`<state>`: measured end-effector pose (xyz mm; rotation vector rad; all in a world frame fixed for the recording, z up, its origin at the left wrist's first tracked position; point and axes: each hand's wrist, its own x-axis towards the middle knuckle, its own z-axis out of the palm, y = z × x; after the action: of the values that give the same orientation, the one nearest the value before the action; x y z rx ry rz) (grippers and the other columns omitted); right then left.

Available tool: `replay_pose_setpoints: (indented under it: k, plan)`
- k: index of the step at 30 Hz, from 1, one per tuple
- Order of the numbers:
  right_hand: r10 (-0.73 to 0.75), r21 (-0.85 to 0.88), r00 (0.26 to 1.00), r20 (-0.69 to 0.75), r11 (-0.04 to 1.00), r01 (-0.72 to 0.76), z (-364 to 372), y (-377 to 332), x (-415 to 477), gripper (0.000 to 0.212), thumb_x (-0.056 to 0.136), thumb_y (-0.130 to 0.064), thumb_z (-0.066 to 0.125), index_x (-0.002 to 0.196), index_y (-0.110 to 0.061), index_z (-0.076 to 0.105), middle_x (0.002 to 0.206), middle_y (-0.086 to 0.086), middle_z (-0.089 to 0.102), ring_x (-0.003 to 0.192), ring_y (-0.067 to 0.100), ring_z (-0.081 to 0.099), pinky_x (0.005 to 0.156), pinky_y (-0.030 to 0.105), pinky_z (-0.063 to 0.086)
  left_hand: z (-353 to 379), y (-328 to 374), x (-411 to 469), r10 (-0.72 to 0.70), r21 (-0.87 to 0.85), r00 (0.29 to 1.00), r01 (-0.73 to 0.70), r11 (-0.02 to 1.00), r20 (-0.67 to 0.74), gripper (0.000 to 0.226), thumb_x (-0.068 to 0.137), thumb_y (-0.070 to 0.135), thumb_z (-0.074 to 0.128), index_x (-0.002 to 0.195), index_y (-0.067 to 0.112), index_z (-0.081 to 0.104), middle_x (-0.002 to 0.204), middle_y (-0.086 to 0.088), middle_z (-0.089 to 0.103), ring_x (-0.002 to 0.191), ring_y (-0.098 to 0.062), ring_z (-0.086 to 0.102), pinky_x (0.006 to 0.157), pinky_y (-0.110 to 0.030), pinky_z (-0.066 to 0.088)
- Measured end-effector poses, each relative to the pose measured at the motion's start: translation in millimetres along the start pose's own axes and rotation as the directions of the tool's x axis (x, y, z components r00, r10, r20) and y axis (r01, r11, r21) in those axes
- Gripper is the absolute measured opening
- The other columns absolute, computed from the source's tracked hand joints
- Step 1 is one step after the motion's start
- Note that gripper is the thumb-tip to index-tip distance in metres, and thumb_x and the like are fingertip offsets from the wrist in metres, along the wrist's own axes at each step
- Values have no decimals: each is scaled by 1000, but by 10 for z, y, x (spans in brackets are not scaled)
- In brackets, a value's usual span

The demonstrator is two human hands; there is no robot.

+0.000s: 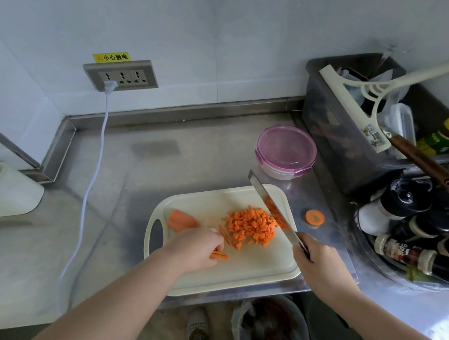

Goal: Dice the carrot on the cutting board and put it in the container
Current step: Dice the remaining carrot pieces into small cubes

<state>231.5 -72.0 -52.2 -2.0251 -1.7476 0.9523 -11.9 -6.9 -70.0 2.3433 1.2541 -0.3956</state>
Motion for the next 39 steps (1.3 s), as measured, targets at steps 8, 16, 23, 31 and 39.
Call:
replay_pose_setpoints:
  k: [8, 16, 23, 31, 39]
  plan:
    - [2, 7, 1000, 10, 1000, -2, 19, 21, -11, 19, 98, -17, 42, 103, -33, 52, 57, -2, 49, 49, 11, 41, 49, 27, 30, 128, 128, -47, -182, -93, 981, 176, 980, -64, 15, 93, 26, 56, 100, 14, 61, 101, -1, 64, 90, -20, 61, 77, -31, 49]
    - [16, 12, 1000, 0, 1000, -16, 9, 28, -24, 24, 98, -16, 42, 114, -26, 58, 57, -2, 48, 46, 8, 40, 45, 21, 27, -89, -26, 56, -230, -185, 950, 192, 964, -211, 15, 91, 23, 58, 105, 22, 65, 110, 6, 61, 97, -15, 62, 82, -31, 51]
    - [23, 10, 1000, 0, 1000, -23, -14, 47, -44, 25, 98, -17, 42, 116, -25, 59, 60, -1, 52, 49, 10, 43, 49, 22, 30, -175, -50, 251, -21, 84, 993, 31, 996, -119, 33, 94, 9, 45, 121, 24, 58, 119, 3, 50, 111, -19, 52, 75, -28, 40]
    - [31, 21, 999, -12, 999, -31, 9, 39, -22, 25, 97, -17, 43, 114, -25, 59, 56, -4, 49, 45, 7, 41, 46, 21, 29, -213, -62, 233, -68, 116, 997, 63, 991, 40, 18, 90, 21, 53, 106, 24, 61, 115, 4, 56, 105, -21, 56, 75, -30, 43]
    - [4, 52, 999, 43, 999, -7, 86, -81, -52, 17, 97, -17, 43, 101, -30, 54, 50, -5, 40, 40, 8, 35, 42, 20, 27, -114, -50, 84, -129, -61, 985, 137, 989, 117, 16, 90, 25, 57, 103, 20, 65, 101, 2, 65, 92, -19, 61, 75, -28, 48]
